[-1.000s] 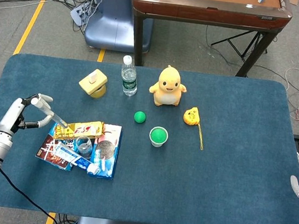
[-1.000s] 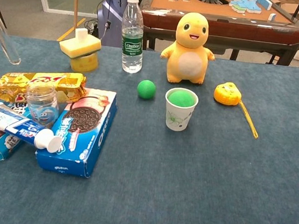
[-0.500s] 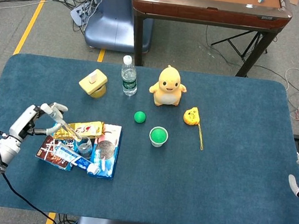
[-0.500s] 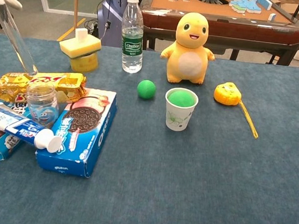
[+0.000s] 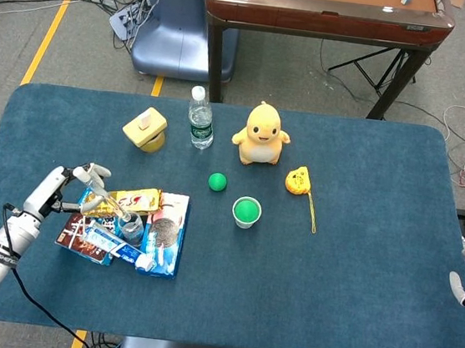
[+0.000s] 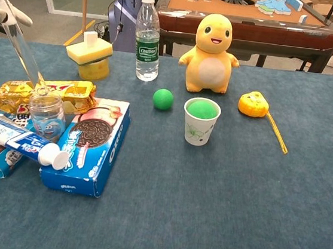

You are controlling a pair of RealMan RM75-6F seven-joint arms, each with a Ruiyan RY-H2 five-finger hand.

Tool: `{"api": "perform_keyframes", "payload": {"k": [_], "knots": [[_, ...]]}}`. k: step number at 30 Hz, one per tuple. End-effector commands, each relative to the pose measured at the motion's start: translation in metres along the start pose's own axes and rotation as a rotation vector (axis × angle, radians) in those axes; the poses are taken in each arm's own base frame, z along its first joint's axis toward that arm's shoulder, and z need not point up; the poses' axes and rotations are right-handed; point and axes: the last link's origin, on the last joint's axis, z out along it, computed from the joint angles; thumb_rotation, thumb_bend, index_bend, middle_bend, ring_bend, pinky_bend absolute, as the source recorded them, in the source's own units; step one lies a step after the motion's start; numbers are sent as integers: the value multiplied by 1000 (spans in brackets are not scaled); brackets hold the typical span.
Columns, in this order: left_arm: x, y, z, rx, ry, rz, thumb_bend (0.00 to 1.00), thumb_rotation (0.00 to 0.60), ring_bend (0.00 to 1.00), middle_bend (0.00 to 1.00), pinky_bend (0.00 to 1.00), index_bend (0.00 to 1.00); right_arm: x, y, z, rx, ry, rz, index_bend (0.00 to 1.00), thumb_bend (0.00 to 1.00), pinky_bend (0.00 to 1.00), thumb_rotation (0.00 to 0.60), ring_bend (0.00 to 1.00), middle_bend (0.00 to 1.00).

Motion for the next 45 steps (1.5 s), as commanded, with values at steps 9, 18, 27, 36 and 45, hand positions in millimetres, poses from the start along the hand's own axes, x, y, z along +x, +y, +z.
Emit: {"api": "perform_keyframes", "payload": {"k": [9,18,27,36,45], "knots": [[-3,-11,-7,25,3,33,260,600,270,322,128,618,0,-2,1,4,-1,1,412,381,252,600,221,353],[-13,-20,-17,36,-31,49,261,600,269,322,127,617,0,-4,2,10,-6,1,412,381,252,600,221,353],[-24,-26,-17,28,-40,97,261,600,265,320,122,600,0,-5,2,10,-8,3,412,381,252,600,221,353],[-34,-32,-14,10,-15,191,261,600,248,303,101,547,-2,-4,2,6,-10,6,413,381,252,600,221,353],[-48,-40,-11,17,-27,314,261,600,225,279,86,524,-4,-4,3,6,-14,9,413,381,252,600,221,353]]}}
